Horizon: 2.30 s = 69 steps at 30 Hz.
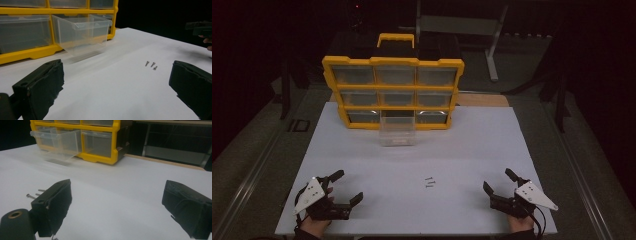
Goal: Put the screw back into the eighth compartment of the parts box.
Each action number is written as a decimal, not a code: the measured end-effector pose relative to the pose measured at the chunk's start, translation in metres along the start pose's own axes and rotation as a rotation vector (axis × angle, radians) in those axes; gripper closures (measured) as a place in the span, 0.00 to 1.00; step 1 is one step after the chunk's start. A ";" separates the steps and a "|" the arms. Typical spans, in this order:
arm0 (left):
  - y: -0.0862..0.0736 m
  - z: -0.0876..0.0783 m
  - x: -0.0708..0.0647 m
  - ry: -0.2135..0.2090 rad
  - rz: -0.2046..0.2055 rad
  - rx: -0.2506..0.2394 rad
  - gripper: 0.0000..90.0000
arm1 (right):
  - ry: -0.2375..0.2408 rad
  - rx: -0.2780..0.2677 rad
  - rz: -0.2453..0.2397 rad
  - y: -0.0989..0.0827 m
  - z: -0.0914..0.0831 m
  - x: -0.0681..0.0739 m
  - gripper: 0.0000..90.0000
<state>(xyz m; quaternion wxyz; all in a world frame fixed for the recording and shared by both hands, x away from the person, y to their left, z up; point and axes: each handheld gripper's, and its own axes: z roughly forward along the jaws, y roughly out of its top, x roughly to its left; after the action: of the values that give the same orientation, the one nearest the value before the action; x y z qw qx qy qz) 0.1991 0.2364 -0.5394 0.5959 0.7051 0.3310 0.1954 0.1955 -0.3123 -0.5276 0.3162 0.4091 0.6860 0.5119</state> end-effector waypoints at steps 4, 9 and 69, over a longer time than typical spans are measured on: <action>0.000 0.001 0.000 -0.005 0.004 0.000 0.00 | 0.003 -0.004 -0.008 0.001 -0.001 0.001 0.10; 0.001 0.003 -0.002 -0.011 -0.007 0.005 0.00 | -0.002 -0.019 -0.008 0.002 -0.003 0.001 0.10; 0.099 0.127 -0.063 -0.321 0.054 0.134 0.00 | 0.016 -0.026 0.011 0.003 -0.002 0.001 0.10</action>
<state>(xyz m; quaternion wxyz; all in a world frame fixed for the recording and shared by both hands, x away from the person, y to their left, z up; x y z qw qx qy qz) 0.2634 0.0951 -0.4634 0.5871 0.7741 0.2250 0.0736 0.1937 -0.3118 -0.5242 0.3134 0.4046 0.6795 0.5257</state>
